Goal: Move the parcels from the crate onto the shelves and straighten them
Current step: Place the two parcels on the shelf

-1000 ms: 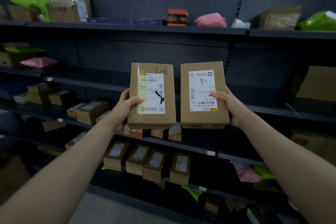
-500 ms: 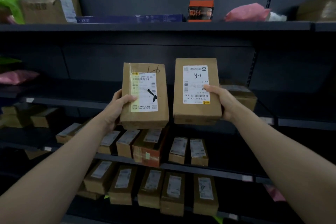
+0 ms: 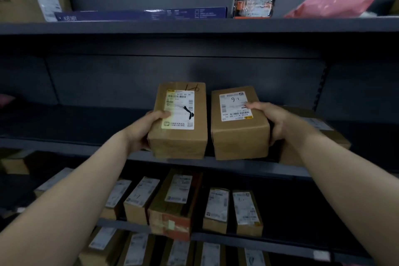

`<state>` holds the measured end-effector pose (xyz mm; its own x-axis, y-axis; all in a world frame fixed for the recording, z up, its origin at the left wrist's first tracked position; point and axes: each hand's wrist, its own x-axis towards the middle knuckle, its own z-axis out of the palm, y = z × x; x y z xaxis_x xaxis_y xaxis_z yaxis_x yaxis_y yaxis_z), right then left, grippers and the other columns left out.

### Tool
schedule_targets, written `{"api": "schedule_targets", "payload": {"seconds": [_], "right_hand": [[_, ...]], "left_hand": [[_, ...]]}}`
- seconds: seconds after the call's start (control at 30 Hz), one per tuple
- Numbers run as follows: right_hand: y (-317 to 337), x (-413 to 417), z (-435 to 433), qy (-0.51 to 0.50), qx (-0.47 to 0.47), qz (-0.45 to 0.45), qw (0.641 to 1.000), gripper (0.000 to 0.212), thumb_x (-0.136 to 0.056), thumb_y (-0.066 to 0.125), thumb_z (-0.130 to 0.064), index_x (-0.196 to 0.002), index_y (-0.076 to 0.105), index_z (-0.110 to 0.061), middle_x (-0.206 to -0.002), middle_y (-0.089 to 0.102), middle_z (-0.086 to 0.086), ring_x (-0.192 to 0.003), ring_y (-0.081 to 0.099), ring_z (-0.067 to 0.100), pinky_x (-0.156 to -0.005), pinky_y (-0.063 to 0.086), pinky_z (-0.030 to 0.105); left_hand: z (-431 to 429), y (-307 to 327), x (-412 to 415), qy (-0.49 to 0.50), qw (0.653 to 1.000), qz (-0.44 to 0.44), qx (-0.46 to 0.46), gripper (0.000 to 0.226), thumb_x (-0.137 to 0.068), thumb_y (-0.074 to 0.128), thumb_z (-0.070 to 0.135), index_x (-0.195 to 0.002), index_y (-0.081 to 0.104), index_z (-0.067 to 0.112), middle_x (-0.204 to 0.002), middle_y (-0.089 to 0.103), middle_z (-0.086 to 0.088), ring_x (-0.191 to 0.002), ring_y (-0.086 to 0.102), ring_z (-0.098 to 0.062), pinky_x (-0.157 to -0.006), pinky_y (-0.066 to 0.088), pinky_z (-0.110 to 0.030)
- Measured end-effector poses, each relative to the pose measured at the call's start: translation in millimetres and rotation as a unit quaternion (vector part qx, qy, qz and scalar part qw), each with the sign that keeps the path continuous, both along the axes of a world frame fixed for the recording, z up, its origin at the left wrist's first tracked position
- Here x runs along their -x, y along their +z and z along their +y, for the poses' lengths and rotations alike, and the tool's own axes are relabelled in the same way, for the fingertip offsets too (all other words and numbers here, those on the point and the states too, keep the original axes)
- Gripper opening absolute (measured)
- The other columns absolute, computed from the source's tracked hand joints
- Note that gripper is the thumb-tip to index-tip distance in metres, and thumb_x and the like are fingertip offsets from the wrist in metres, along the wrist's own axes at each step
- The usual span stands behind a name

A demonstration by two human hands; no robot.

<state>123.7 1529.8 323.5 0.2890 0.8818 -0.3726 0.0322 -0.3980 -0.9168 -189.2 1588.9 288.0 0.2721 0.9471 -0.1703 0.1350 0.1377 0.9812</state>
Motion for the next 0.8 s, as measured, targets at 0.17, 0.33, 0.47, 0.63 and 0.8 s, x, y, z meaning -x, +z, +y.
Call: {"api": "schedule_targets", "payload": {"seconds": [0.17,0.33,0.47,0.63,0.8], "right_hand": [[2.4,-13.3,20.4,-0.006,0.035,-0.007,0.999,0.054,-0.075,0.071,-0.053,-0.117,0.057,-0.021,-0.109,0.061,0.015,-0.098,0.054,0.037,-0.092,0.036,0.059],[-1.6,-17.2,29.1,-0.027,0.058,0.0,0.998,0.069,-0.072,0.073,-0.055,-0.127,0.051,-0.018,-0.119,0.058,0.019,-0.102,0.055,0.042,-0.076,0.046,0.062],[-0.8,1.3,23.4,-0.057,0.038,-0.019,0.997,0.051,-0.085,0.065,-0.046,-0.123,0.049,-0.017,-0.121,0.055,0.016,-0.101,0.054,0.038,-0.076,0.046,0.061],[2.5,22.7,15.9,-0.22,-0.141,-0.201,0.944,0.013,-0.087,0.062,-0.016,-0.093,0.065,-0.005,-0.105,0.069,0.017,-0.093,0.065,0.032,-0.078,0.053,0.038],[14.8,75.1,-25.4,-0.2,-0.178,-0.376,0.887,0.019,-0.09,0.061,-0.025,-0.099,0.065,-0.008,-0.093,0.061,0.003,-0.082,0.058,0.02,-0.07,0.049,0.03]], "left_hand": [[32.2,11.5,-17.8,0.004,0.996,0.035,0.086,0.045,-0.078,0.063,0.049,-0.112,0.056,0.02,-0.113,0.061,-0.015,-0.105,0.056,-0.037,-0.094,0.041,-0.063],[55.0,18.3,-12.0,-0.016,0.985,0.083,0.151,0.074,-0.064,0.074,0.052,-0.122,0.052,0.014,-0.12,0.058,-0.021,-0.109,0.053,-0.044,-0.09,0.039,-0.069],[67.1,20.6,-2.1,-0.03,0.982,0.11,0.15,0.074,-0.066,0.073,0.053,-0.123,0.05,0.012,-0.121,0.057,-0.022,-0.11,0.053,-0.045,-0.089,0.041,-0.067],[58.5,27.6,4.0,-0.004,0.982,0.187,0.022,0.067,-0.078,0.069,0.049,-0.128,0.05,0.009,-0.13,0.054,-0.008,-0.116,0.051,-0.031,-0.099,0.041,-0.045],[27.4,48.2,-4.9,0.026,0.925,0.214,-0.314,0.046,-0.089,0.059,0.036,-0.129,0.053,0.013,-0.129,0.056,-0.006,-0.11,0.055,-0.025,-0.083,0.042,-0.028]]}}
